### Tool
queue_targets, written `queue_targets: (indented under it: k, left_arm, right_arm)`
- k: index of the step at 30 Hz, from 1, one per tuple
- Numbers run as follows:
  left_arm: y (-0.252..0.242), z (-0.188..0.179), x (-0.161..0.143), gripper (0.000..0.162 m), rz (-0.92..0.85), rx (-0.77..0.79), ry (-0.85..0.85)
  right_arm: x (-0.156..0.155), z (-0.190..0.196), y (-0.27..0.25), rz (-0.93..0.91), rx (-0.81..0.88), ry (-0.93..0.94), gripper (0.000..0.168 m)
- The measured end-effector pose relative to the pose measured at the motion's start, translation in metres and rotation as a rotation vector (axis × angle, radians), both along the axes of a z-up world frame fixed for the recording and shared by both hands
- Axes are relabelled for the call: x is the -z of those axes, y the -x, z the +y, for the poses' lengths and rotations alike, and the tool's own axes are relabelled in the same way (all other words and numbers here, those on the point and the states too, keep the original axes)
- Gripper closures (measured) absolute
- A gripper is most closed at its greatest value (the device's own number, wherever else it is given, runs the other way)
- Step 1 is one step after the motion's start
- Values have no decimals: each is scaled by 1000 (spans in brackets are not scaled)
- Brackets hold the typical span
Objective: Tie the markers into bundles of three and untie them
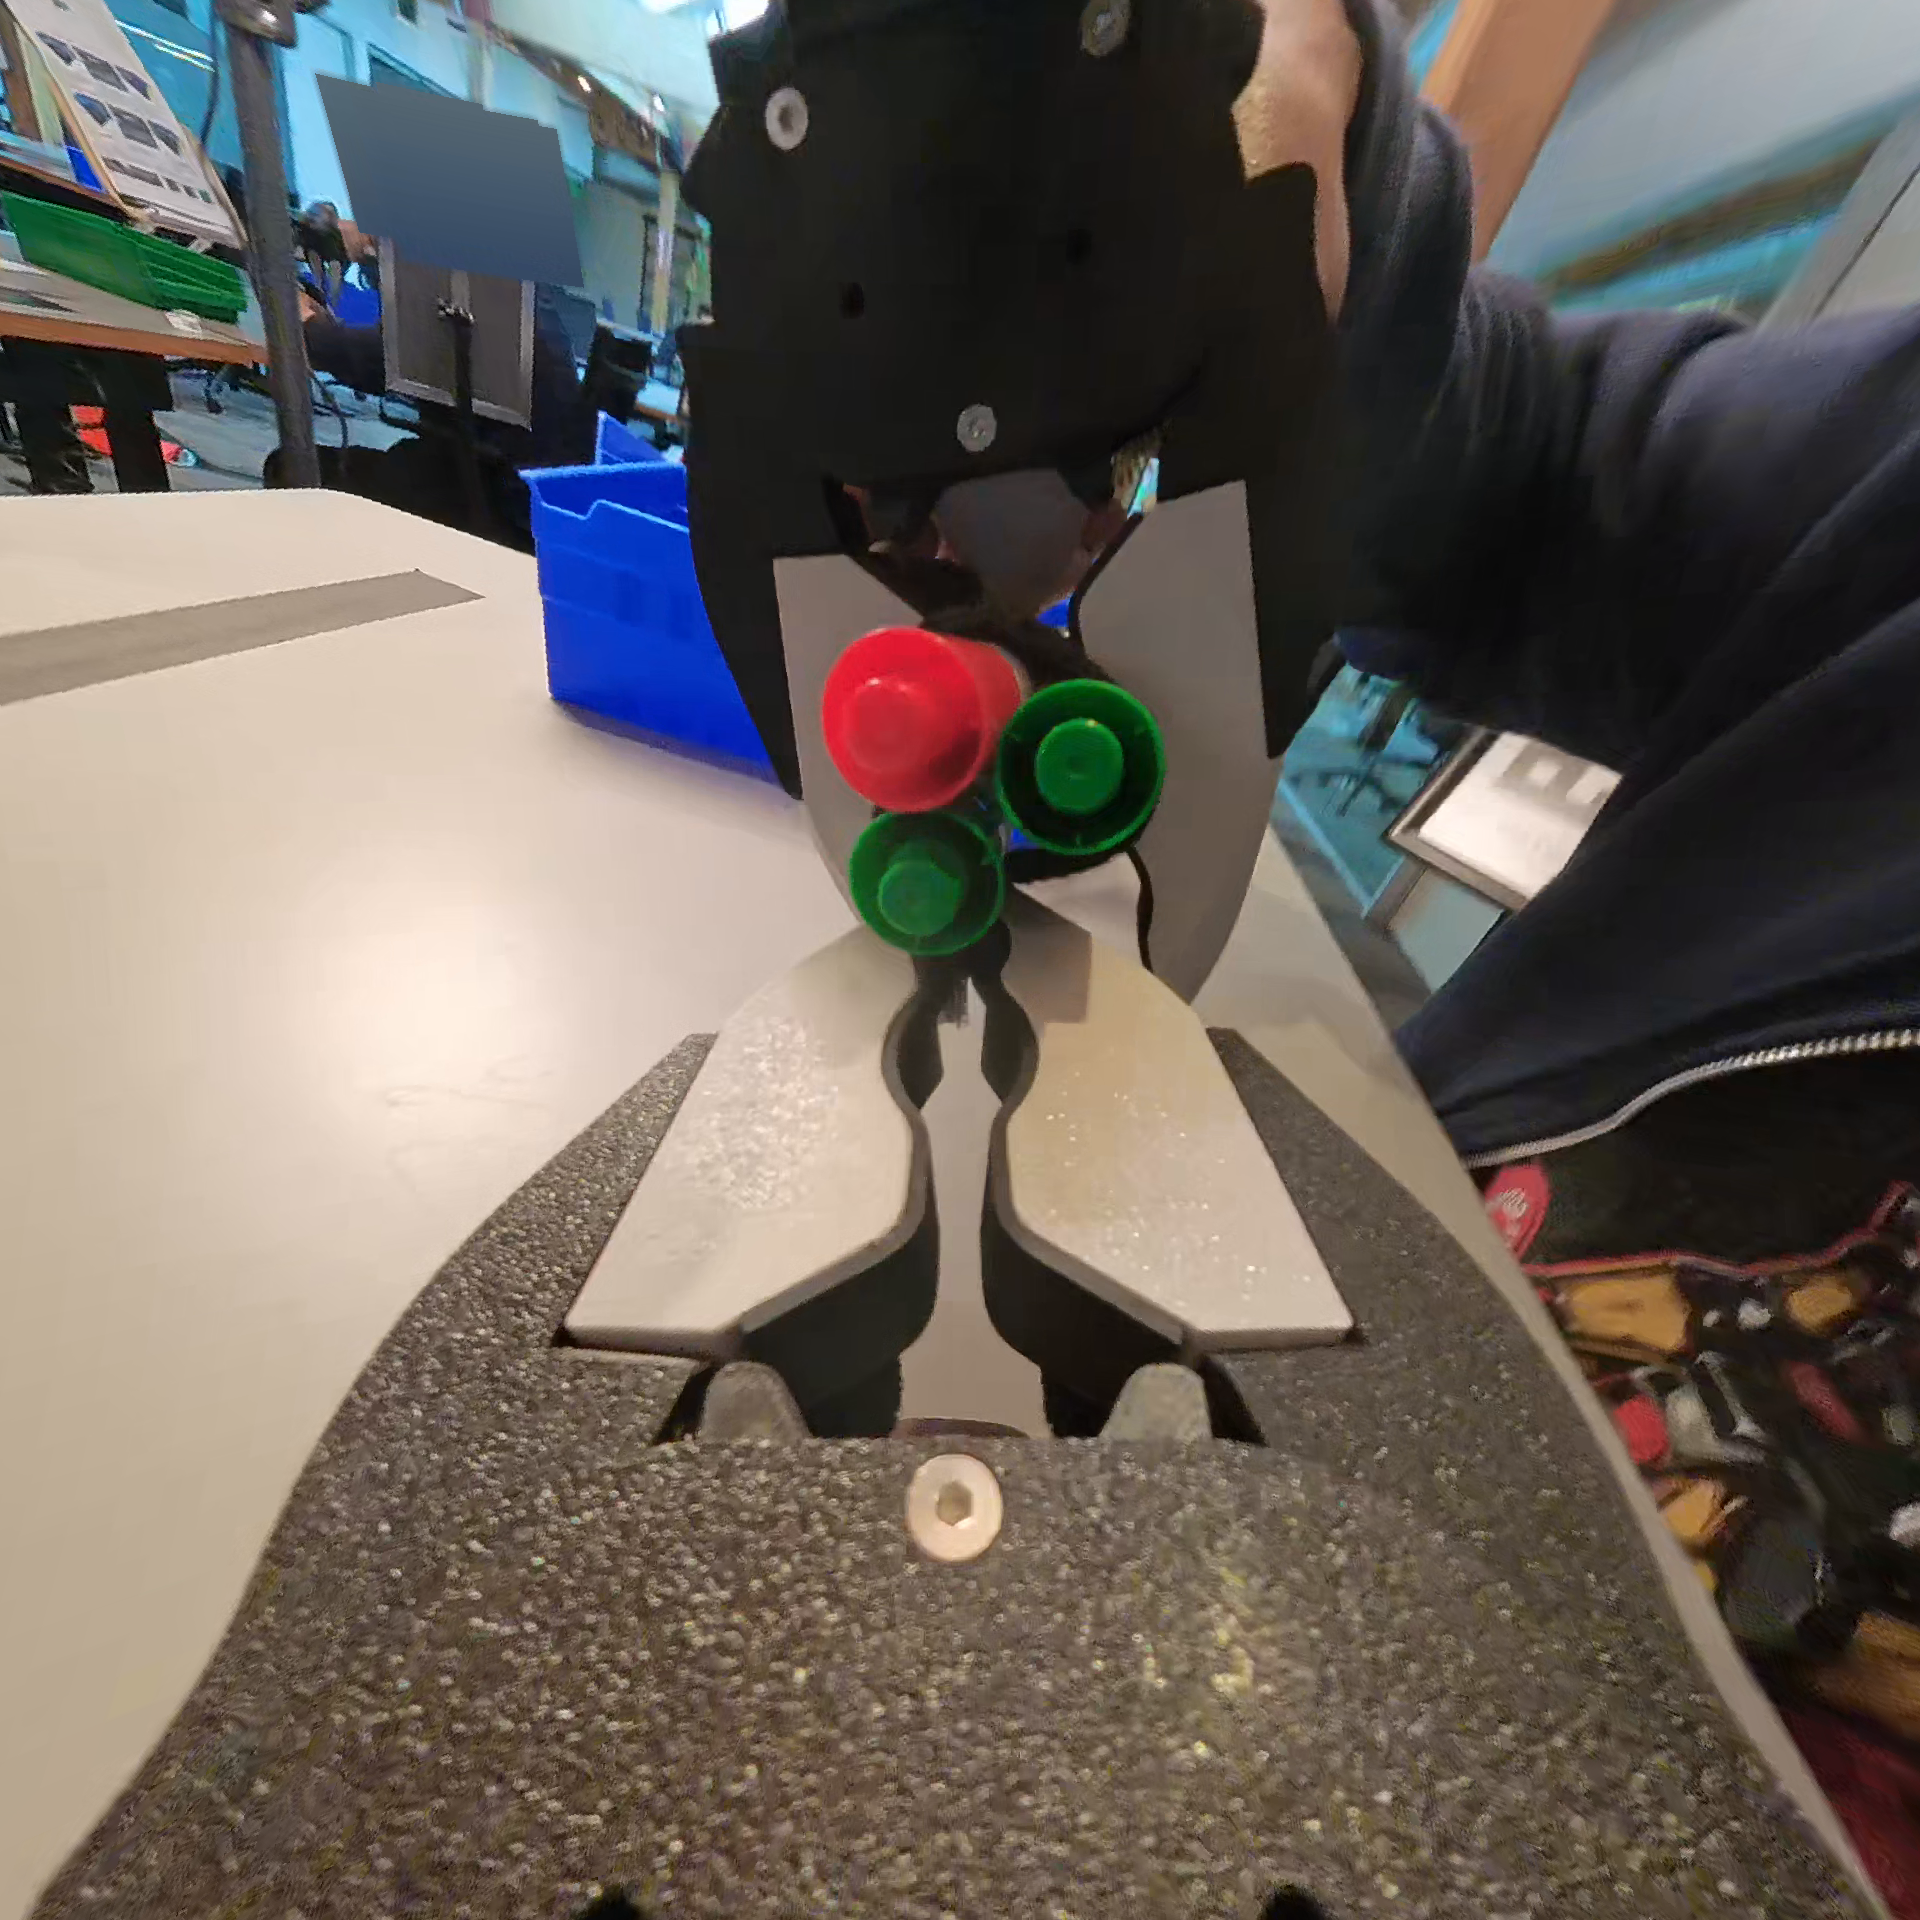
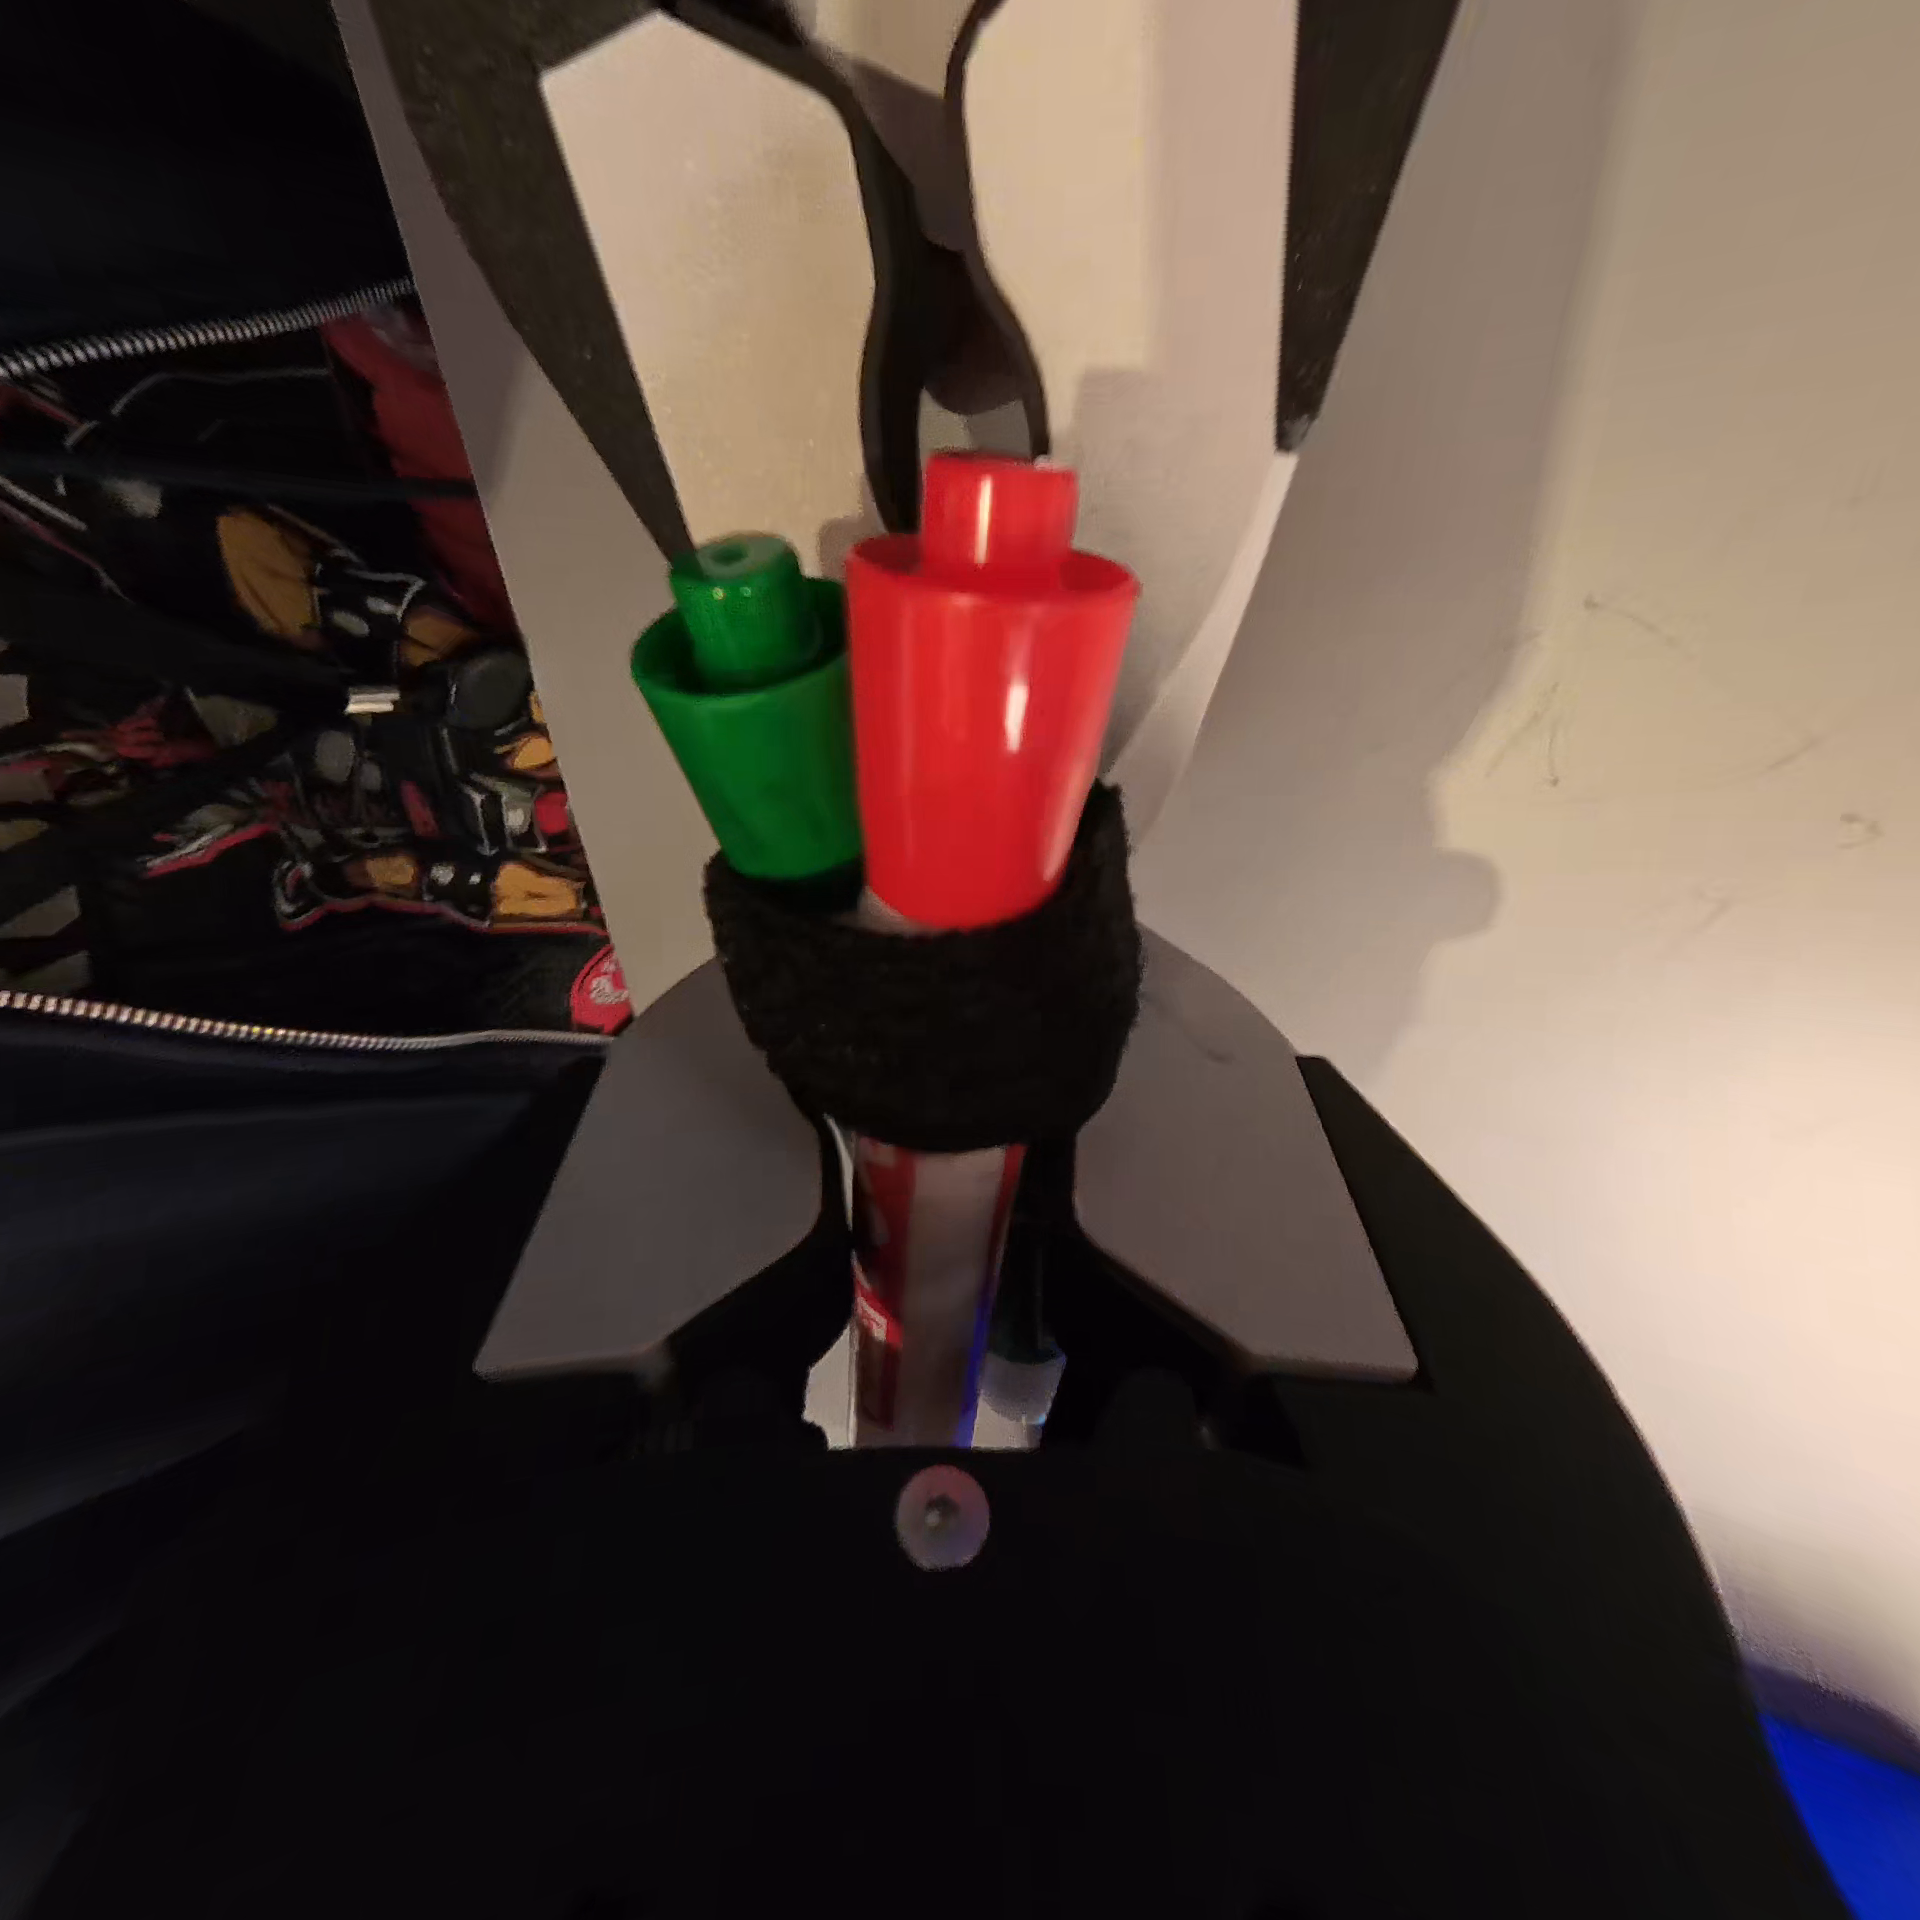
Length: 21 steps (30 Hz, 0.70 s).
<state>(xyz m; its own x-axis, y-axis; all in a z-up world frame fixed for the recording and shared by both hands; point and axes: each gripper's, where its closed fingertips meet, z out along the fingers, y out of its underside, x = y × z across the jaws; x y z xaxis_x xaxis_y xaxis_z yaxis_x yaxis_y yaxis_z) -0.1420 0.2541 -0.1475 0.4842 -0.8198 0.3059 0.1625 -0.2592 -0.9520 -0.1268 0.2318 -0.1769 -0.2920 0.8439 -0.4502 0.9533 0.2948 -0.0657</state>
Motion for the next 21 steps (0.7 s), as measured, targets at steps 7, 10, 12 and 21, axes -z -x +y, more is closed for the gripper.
queue_targets:
  k: [7,10,12,21]
  left_arm:
    - [13,0,-11,159,-231,-30,72]
    - [15,-1,-14,159,-288,-21,89]
    - [15,-2,-16,159,-312,-12,95]
    - [26,0,-23,159,-351,-28,47]
  right_arm:
    - [-6,6,9,-87,7,-67,118]
    - [-8,4,13,-72,20,-64,115]
    - [-11,4,13,-64,19,-68,111]
    - [-33,20,12,120,44,-157,87]
